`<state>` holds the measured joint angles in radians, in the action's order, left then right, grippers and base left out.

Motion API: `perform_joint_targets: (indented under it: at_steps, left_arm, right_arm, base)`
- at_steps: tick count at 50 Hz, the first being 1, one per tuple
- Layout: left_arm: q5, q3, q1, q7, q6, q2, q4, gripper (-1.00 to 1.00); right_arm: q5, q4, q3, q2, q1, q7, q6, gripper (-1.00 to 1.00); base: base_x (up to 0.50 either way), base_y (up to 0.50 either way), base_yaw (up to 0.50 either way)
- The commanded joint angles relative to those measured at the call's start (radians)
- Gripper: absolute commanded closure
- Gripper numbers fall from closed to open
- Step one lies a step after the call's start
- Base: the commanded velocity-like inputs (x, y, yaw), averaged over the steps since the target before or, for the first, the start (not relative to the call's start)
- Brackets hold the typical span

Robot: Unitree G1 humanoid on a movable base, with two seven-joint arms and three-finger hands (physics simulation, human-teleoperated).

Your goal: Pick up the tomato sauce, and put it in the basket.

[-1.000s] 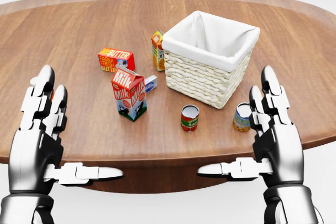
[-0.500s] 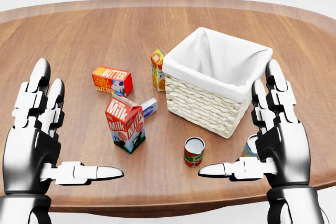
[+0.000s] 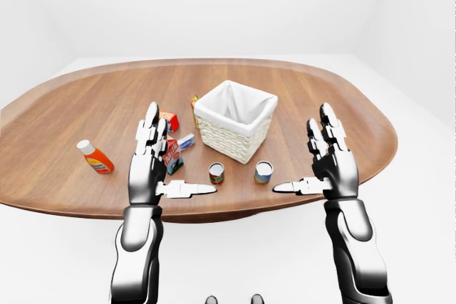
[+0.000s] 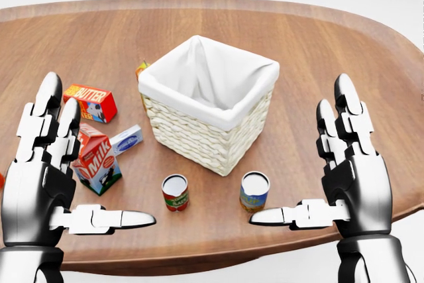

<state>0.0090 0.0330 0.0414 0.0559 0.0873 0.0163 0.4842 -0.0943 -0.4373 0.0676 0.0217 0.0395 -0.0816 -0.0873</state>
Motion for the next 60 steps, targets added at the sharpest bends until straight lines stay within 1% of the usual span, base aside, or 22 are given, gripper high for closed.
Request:
perform_joint_targets:
  at_steps: [1,11,15,21,37,57,60]
  left_arm:
    - [0.002,-0.004,0.001,-0.001,0.000,-0.001,0.005,-0.96]
    - [0.003,-0.007,0.001,-0.002,0.000,-0.002,0.001,-0.96]
    - [0.002,-0.006,0.002,-0.002,0.000,-0.002,0.007,-0.96]
    - [0.002,-0.007,0.003,-0.001,0.000,-0.002,0.010,-0.97]
    - [0.001,-0.007,0.005,-0.001,0.000,-0.002,0.008,-0.96]
    - [-0.002,-0.007,0.004,-0.001,0.000,-0.002,0.016,-0.96]
    - [-0.002,-0.006,0.004,-0.001,0.000,-0.002,0.015,-0.96]
  right_arm:
    - [-0.001,-0.007,-0.001,0.000,0.003,0.000,0.000,-1.00]
    - [-0.002,0.010,0.003,-0.002,-0.001,0.005,0.000,-1.00]
    - [0.011,0.005,-0.002,-0.002,0.000,0.014,0.000,-1.00]
    - [-0.008,-0.014,0.001,-0.002,0.004,0.005,0.000,-1.00]
    - [-0.006,-0.005,0.000,-0.002,0.002,0.013,0.000,-1.00]
    - [-0.015,-0.023,0.002,0.000,0.001,0.007,0.000,-1.00]
    - [-0.020,-0.027,-0.002,0.000,0.008,-0.005,0.000,-1.00]
  base:
    - [-0.01,-0.50,0.00]
    - [-0.01,-0.47,0.00]
    - [0.00,0.00,0.00]
    - [0.00,0.00,0.00]
    - [0.47,-0.02,0.00]
    - [0.00,0.00,0.00]
    - [0.38,-0.05,0.00]
